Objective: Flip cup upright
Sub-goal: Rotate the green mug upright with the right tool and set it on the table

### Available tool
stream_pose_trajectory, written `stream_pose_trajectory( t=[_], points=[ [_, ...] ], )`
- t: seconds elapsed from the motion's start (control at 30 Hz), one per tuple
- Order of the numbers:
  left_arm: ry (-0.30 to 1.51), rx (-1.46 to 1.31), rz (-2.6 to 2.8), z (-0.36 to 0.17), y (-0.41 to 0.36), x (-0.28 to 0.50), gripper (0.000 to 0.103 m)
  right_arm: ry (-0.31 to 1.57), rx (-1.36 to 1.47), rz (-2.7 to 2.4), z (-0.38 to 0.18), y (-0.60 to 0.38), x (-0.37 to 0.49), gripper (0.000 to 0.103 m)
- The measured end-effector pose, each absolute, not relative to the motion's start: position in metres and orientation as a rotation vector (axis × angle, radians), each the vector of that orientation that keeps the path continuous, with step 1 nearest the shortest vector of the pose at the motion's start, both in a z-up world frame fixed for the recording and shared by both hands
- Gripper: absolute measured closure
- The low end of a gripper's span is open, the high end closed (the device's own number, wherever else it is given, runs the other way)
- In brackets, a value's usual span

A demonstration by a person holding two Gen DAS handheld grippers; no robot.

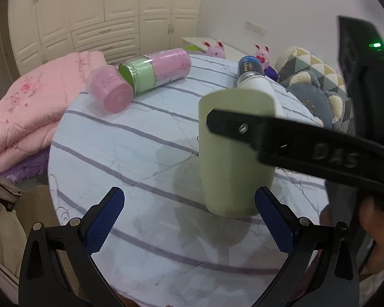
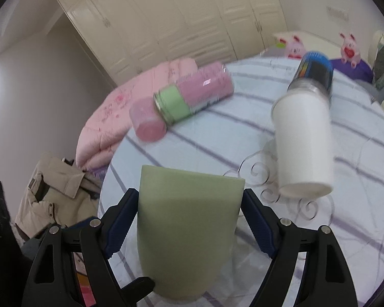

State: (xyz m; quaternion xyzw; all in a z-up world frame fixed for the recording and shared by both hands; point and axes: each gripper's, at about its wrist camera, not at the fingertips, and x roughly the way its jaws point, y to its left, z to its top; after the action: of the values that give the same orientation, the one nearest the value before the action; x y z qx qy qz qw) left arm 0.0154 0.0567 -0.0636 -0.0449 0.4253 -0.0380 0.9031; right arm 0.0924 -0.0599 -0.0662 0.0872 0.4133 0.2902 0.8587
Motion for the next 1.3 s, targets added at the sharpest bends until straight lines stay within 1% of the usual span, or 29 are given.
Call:
stream_pose_trajectory(
  t=[0.17,0.33,0.47,0.63,1.07,1.3],
  points=[
    [0.906,-0.106,-0.055,-0.076,0.05,0.026,0.0,0.732,0.11,0.571,-0.05,-0.064,0.082,0.022],
    [0.905,-0.143,-0.014,-0.085,0.05,0.036,0.0,0.661,-0.024,0.494,-0.046,-0.052,0.073,0.022],
    [0.904,-0.217,-0.003,-0.091,0.059,0.041,0.0,0.647,-0.062,0.483,-0.046,-0.048,0.071,0.022],
    [0.901,-0.21,0.014,-0.092,0.059,0.04,0.0,0.631,-0.111,0.481,-0.047,-0.044,0.064,0.022],
    [0.897,-0.229,0.018,-0.089,0.063,0.036,0.0,0.64,-0.125,0.472,-0.045,-0.04,0.057,0.02],
    [0.871,-0.212,0.009,-0.08,0.061,0.029,0.0,0.596,-0.18,0.485,-0.041,-0.037,0.043,0.02]
  ],
)
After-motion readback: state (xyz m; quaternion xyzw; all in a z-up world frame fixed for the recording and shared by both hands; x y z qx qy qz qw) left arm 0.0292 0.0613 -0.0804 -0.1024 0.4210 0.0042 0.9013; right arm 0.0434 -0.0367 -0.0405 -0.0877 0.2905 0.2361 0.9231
